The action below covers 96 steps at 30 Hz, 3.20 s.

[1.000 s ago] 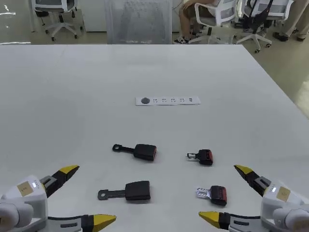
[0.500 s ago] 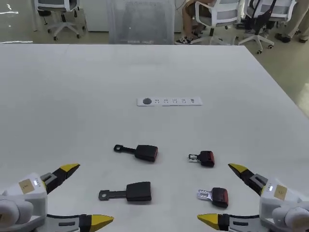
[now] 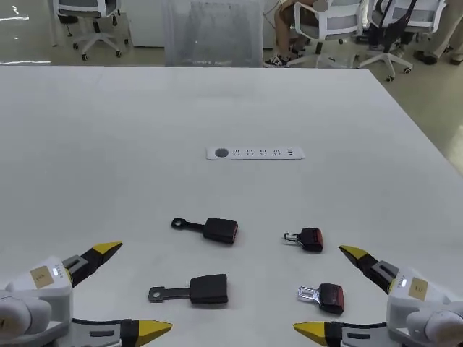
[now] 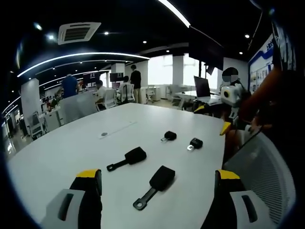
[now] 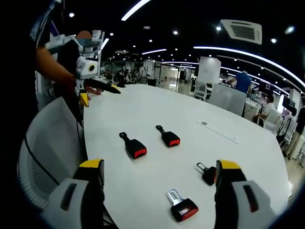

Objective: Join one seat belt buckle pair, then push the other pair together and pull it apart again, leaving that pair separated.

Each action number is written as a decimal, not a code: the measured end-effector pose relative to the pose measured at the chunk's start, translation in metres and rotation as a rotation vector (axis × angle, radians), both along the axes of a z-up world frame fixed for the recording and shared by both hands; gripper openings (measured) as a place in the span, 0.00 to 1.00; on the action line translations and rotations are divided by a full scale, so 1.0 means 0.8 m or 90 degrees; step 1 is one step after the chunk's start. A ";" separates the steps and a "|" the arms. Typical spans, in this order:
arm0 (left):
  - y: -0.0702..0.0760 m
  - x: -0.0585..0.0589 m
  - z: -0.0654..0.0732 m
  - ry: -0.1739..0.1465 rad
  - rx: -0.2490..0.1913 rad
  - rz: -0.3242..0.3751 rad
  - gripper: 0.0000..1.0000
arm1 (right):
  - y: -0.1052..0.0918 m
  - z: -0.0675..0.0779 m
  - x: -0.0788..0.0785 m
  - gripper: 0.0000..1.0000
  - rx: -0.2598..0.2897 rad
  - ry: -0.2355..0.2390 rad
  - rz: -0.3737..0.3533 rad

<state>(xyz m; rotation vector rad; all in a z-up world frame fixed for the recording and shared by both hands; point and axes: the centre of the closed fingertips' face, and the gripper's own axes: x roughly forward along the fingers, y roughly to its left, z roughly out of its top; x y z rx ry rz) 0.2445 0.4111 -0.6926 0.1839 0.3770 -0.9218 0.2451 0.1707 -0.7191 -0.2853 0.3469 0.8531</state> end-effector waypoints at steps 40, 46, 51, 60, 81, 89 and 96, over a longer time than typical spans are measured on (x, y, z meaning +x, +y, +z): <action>-0.001 0.017 -0.006 0.012 0.005 0.000 0.99 | -0.022 -0.014 0.006 0.96 0.000 0.032 -0.015; -0.007 0.022 -0.018 0.026 0.009 -0.007 0.97 | -0.035 -0.027 0.015 0.94 -0.003 0.053 -0.024; -0.014 0.028 -0.030 0.039 0.014 -0.014 0.97 | -0.042 -0.039 0.020 0.94 -0.010 0.069 -0.022; -0.025 0.042 -0.050 0.058 0.021 -0.024 0.95 | -0.053 -0.071 0.026 0.90 -0.028 0.109 -0.010; -0.063 0.068 -0.118 0.118 0.052 -0.089 0.86 | -0.071 -0.142 0.042 0.82 -0.068 0.199 0.037; -0.082 0.066 -0.148 0.139 0.083 -0.133 0.81 | -0.076 -0.161 0.037 0.79 -0.097 0.221 0.071; -0.092 0.068 -0.169 0.148 0.105 -0.162 0.75 | -0.081 -0.168 0.038 0.74 -0.104 0.235 0.094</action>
